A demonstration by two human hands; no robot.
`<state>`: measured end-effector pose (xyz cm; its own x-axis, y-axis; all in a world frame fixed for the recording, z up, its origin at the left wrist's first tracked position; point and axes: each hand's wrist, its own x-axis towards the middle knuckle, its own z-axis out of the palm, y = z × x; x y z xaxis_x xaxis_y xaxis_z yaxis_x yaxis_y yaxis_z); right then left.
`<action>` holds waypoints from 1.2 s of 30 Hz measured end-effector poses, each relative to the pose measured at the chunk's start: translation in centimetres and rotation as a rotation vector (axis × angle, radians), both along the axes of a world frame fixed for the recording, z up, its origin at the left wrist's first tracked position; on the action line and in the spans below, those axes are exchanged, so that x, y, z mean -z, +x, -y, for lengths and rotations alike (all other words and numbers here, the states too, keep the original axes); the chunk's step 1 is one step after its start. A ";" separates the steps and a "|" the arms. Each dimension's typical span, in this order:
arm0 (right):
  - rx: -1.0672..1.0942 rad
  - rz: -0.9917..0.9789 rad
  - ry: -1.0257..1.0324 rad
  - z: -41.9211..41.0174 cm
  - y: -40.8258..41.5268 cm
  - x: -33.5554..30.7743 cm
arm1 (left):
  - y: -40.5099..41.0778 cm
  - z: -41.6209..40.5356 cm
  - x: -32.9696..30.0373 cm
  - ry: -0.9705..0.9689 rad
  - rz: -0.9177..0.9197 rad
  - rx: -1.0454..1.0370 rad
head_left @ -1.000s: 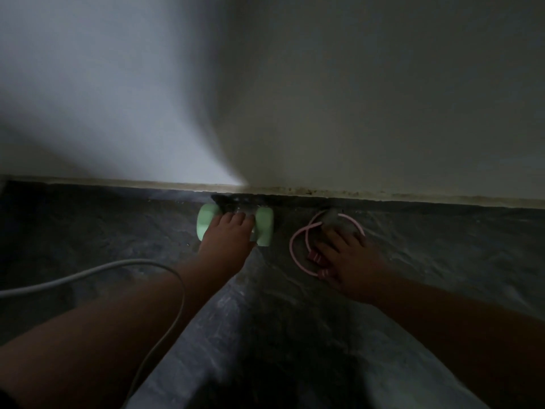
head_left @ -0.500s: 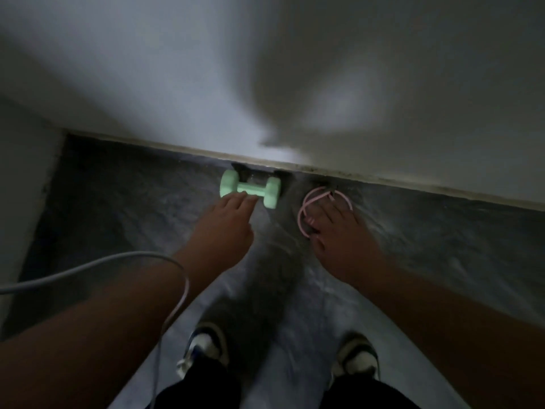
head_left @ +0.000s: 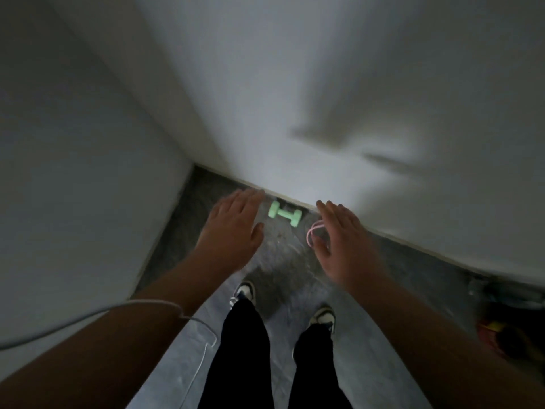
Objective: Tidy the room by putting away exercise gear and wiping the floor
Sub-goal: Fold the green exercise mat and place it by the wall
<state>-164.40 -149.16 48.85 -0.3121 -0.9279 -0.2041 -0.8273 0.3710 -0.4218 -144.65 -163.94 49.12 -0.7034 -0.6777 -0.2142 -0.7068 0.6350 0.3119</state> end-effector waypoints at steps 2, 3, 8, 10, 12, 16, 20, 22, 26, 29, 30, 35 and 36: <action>-0.019 -0.010 -0.036 1.1 1.0 -6.5 | 1.6 1.4 -5.9 -0.025 0.006 -0.014; -0.015 -0.019 -0.059 1.7 1.5 -9.4 | 2.4 2.1 -8.5 -0.039 0.001 -0.018; -0.017 -0.067 -0.169 4.5 4.4 -20.4 | 6.1 4.9 -19.2 -0.133 -0.046 -0.068; -0.015 -0.066 -0.215 5.4 5.6 -23.0 | 7.8 5.3 -22.1 -0.172 -0.047 -0.098; -0.040 -0.052 -0.251 6.1 6.7 -24.6 | 9.7 5.1 -24.3 -0.203 -0.041 -0.169; -0.181 -0.032 -0.238 7.0 8.3 -26.4 | 12.8 2.2 -27.2 -0.256 -0.017 -0.357; -0.416 -0.064 -0.286 7.5 9.1 -27.9 | 15.1 -3.6 -29.0 -0.300 -0.035 -0.627; -0.549 -0.075 -0.312 7.2 9.7 -28.5 | 16.2 -7.6 -29.6 -0.333 -0.051 -0.761; -0.785 -0.039 -0.323 5.1 12.1 -29.4 | 18.4 -17.4 -30.6 -0.364 -0.044 -1.064; -0.959 0.033 -0.335 2.5 15.8 -29.6 | 20.1 -24.9 -31.1 -0.343 0.009 -1.249; -1.022 0.061 -0.349 1.5 17.3 -29.7 | 20.6 -27.4 -31.5 -0.349 0.028 -1.307; -1.329 0.132 -0.391 -5.0 24.7 -30.8 | 22.5 -39.8 -32.9 -0.412 0.108 -1.586; -1.382 0.132 -0.406 -6.3 25.9 -31.1 | 22.7 -42.0 -33.0 -0.422 0.116 -1.639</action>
<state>-138.49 -142.86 79.94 0.8652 -0.4656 0.1859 -0.3656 -0.8397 -0.4015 -121.98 -121.90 82.08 0.7481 -0.6435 0.1618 -0.6628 -0.7133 0.2275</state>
